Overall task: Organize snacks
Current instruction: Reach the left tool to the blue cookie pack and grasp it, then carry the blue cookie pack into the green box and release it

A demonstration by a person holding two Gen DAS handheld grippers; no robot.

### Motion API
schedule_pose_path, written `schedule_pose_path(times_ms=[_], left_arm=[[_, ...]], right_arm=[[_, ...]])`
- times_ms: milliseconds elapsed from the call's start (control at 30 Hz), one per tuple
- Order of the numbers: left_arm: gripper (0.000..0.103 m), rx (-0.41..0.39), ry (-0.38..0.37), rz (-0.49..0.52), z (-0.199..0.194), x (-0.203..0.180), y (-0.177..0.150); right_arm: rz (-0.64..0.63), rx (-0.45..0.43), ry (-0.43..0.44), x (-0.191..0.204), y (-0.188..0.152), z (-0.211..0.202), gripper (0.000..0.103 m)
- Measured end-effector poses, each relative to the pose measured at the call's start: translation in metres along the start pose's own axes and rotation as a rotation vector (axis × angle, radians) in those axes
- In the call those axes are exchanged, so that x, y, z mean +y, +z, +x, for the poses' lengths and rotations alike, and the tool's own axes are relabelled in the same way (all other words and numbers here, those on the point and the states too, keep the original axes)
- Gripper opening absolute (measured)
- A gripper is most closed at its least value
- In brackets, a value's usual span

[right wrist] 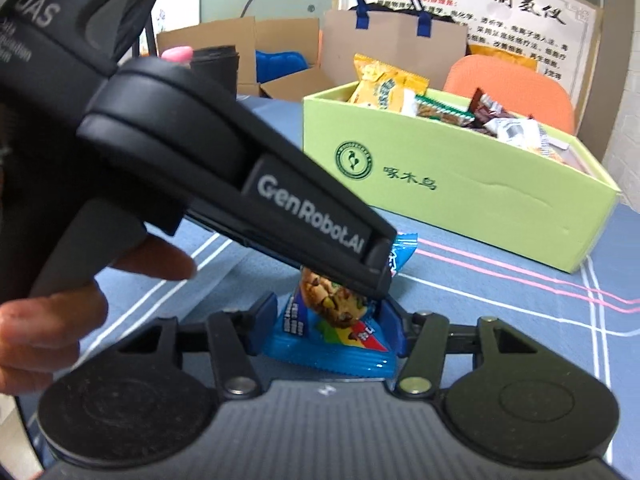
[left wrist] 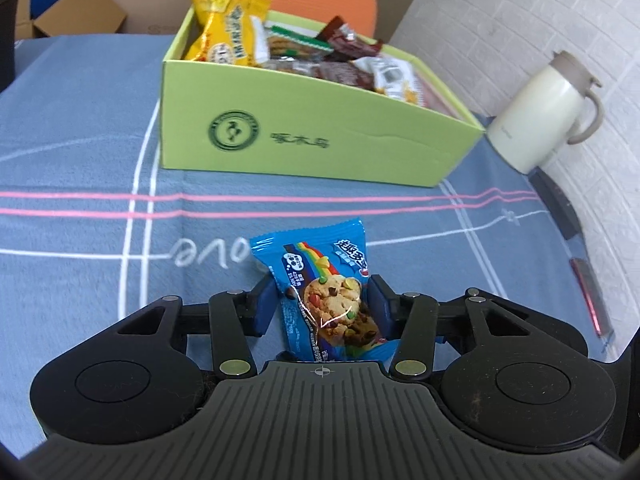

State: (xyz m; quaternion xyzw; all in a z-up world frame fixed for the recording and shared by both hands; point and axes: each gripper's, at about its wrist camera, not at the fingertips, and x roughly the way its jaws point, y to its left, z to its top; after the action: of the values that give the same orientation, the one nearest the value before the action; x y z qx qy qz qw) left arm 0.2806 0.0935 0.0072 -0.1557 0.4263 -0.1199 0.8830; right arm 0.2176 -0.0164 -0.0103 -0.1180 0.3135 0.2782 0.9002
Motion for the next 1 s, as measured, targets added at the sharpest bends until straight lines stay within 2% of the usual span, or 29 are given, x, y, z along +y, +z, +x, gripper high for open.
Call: schedule_pose_path(times_ms=[100,200,233,300,367,433,600,733,800,833,867,900,933,1000], left_arm=[[0.028,-0.010,-0.016,0.008,-0.007,-0.010,-0.010],[0.028,0.014,-0.027,-0.012,-0.001,-0.013,-0.019],[0.030,0.020,-0.024,-0.019,0.001,-0.013,-0.022],[0.035,0.008,-0.017,-0.028,0.002,-0.014,-0.028],[0.046,0.002,-0.011,-0.021,0.001,-0.017,-0.031],[0.054,-0.005,-0.002,-0.023,0.000,-0.018,-0.033],[0.055,-0.016,0.030,0.035,0.000,-0.026,-0.037],[0.054,-0.027,0.035,0.064,0.001,-0.028,-0.041],[0.051,-0.026,0.039,0.076,0.001,-0.028,-0.041],[0.036,-0.026,0.044,0.083,0.000,-0.028,-0.041],[0.033,-0.025,0.033,0.068,-0.001,-0.026,-0.041],[0.028,-0.028,0.018,0.049,-0.003,-0.023,-0.041],[0.026,-0.027,0.008,0.040,-0.006,-0.021,-0.041],[0.025,-0.028,0.010,0.015,-0.010,-0.020,-0.036]], right_arm=[[0.005,0.005,-0.017,0.000,-0.008,-0.009,0.058],[0.031,0.030,-0.008,-0.001,-0.019,-0.007,0.064],[0.035,0.031,-0.004,-0.001,-0.022,-0.006,0.069],[0.048,0.033,0.000,-0.002,-0.025,-0.005,0.085],[0.069,0.035,-0.038,-0.007,-0.028,-0.001,0.102],[0.102,0.029,-0.016,-0.014,-0.028,-0.001,0.102],[0.062,0.053,-0.016,-0.013,-0.025,0.003,0.102],[0.049,0.037,0.011,-0.016,-0.026,0.006,0.102],[0.032,0.033,0.021,-0.009,-0.026,0.003,0.100],[0.013,0.021,0.027,-0.007,-0.026,0.002,0.090],[-0.005,0.001,0.030,-0.004,-0.024,-0.001,0.059],[-0.030,0.003,-0.002,-0.002,-0.021,-0.003,0.054],[-0.053,0.004,0.003,-0.001,-0.018,-0.004,0.052],[-0.055,-0.009,0.017,-0.004,-0.011,-0.005,0.052]])
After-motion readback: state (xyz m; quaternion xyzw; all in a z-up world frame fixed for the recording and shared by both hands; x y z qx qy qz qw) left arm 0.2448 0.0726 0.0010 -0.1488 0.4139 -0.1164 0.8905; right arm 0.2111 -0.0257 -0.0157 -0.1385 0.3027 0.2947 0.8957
